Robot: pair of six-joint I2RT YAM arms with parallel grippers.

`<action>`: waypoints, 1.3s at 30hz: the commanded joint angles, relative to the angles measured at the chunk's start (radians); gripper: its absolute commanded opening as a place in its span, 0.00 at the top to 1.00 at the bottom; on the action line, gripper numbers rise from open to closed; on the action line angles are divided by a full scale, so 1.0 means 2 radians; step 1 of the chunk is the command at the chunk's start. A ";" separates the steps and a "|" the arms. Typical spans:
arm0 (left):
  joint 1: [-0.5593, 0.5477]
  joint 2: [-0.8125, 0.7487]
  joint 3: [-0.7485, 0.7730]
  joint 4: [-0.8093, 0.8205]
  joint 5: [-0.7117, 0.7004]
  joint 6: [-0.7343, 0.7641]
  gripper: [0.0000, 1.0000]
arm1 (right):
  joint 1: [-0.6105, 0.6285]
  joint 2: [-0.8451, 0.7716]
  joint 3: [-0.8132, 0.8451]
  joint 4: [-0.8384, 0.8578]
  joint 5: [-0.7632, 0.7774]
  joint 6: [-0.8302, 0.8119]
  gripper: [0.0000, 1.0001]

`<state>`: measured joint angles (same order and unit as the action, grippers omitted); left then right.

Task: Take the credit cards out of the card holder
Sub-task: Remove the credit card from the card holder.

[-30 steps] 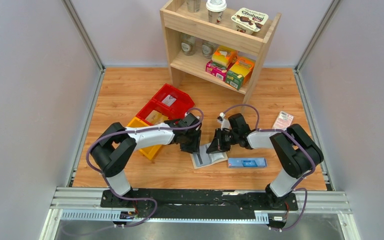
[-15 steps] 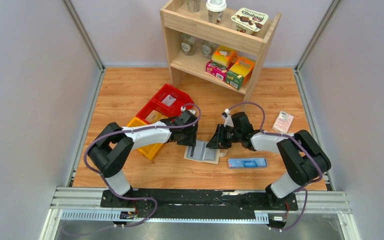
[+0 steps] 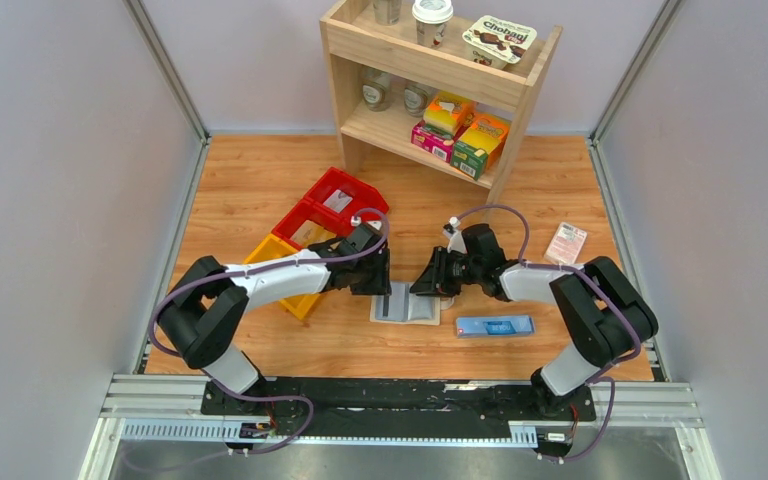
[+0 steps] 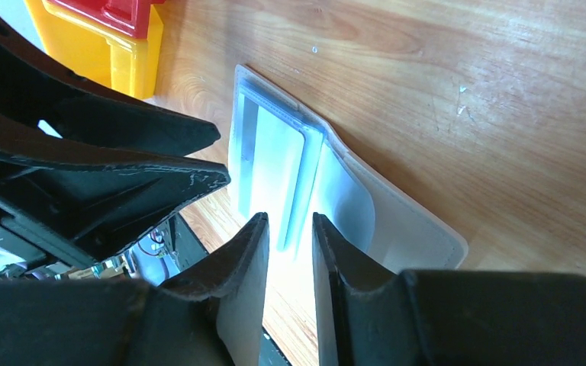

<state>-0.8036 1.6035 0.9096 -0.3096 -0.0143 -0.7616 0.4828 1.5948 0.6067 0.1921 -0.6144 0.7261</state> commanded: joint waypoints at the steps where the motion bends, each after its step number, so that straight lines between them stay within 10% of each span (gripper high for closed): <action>1: -0.002 -0.028 -0.002 0.006 0.003 -0.022 0.52 | 0.003 0.002 0.012 0.015 -0.009 0.000 0.70; 39: -0.002 0.032 -0.018 0.021 0.038 -0.041 0.86 | 0.018 0.016 0.013 0.050 -0.039 0.004 0.74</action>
<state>-0.8024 1.6329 0.8722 -0.2428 0.0814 -0.8337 0.5140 1.6894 0.6346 0.2646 -0.6617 0.7521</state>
